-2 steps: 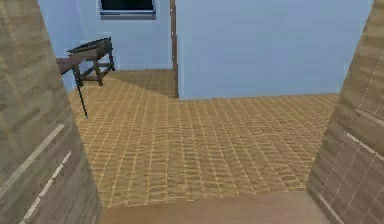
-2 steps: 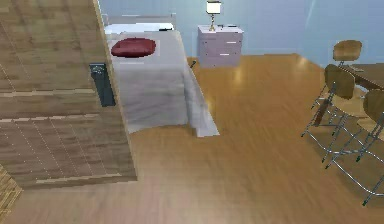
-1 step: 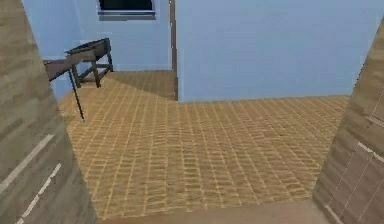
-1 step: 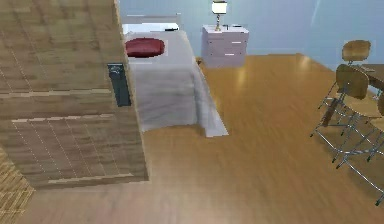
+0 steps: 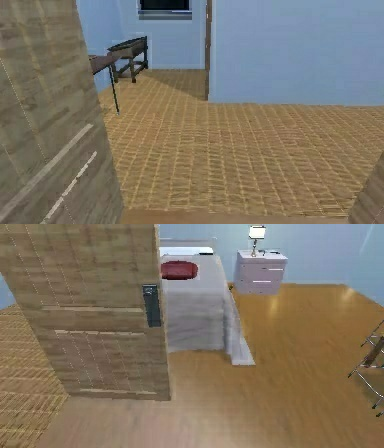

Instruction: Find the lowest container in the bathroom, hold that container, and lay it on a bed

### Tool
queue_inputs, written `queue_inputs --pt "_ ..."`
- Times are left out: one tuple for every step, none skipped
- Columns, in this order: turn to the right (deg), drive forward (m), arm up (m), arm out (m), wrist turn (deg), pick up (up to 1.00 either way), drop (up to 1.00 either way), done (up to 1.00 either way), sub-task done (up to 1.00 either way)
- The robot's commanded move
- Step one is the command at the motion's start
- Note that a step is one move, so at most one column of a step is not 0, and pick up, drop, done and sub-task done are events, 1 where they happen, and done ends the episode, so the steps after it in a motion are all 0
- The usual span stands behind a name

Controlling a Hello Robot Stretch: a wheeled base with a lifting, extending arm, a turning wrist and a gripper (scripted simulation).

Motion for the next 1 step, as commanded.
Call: queue_inputs --pt "0.0 1.00 0.00 0.00 0.0 0.00 0.00 0.00 0.00"
